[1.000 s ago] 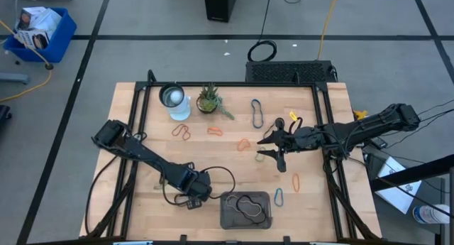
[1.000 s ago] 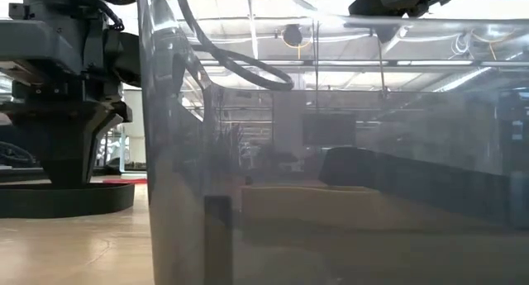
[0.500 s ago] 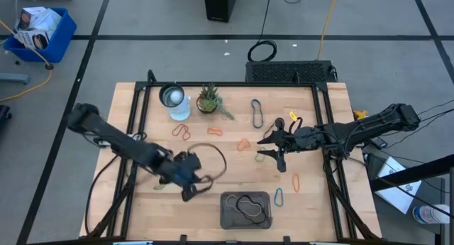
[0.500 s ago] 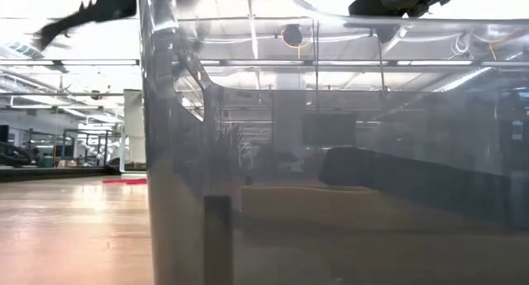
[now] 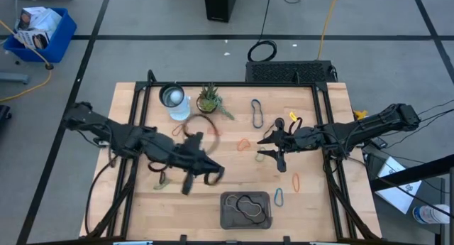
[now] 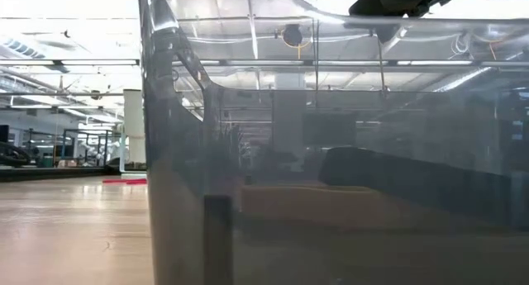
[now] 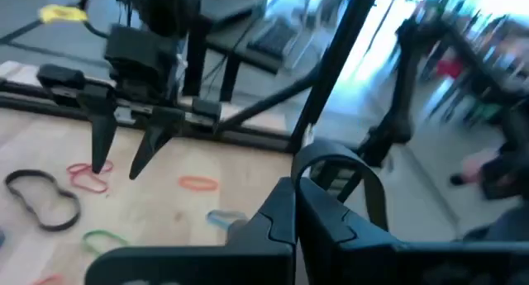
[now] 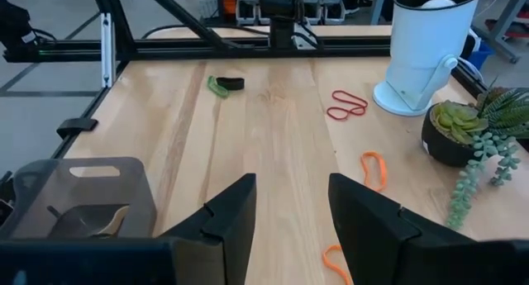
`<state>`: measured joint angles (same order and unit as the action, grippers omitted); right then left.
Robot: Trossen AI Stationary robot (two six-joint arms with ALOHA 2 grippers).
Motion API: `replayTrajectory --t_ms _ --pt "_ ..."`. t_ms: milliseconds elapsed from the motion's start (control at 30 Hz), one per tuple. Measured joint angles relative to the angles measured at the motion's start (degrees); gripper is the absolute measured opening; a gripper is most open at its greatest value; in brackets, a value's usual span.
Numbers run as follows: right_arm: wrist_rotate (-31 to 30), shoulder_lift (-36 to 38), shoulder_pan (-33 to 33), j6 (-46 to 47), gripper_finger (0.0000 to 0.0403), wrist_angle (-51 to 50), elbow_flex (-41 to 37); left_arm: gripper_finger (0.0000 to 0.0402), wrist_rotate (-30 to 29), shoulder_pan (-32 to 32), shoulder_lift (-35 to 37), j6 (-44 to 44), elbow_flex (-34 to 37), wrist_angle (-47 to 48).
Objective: Pick and place rubber bands into bin
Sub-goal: Put the black rubber band into the black transparent bin
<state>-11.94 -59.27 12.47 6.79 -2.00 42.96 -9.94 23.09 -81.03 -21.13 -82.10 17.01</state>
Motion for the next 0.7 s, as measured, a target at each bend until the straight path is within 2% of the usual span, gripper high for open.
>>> replayTrajectory --t_ms 100,300,433,700 --pt "0.0 0.0 0.0 0.0 0.0149 0.0 0.0 0.0003 0.9 -0.4 -6.3 2.9 -7.8 7.5" --pt "0.0 0.0 0.0 0.0 0.0145 -0.6 0.0 0.0003 6.9 -1.1 -18.0 6.4 -17.5 11.7" --pt "0.0 0.0 0.0 0.0 0.0147 -1.2 0.0 0.0003 8.7 -1.0 -22.8 6.8 -18.8 11.7" --pt "0.0 0.0 0.0 -0.6 0.0146 -2.1 0.0 0.0004 10.6 -1.0 -32.9 2.4 -18.8 10.1"
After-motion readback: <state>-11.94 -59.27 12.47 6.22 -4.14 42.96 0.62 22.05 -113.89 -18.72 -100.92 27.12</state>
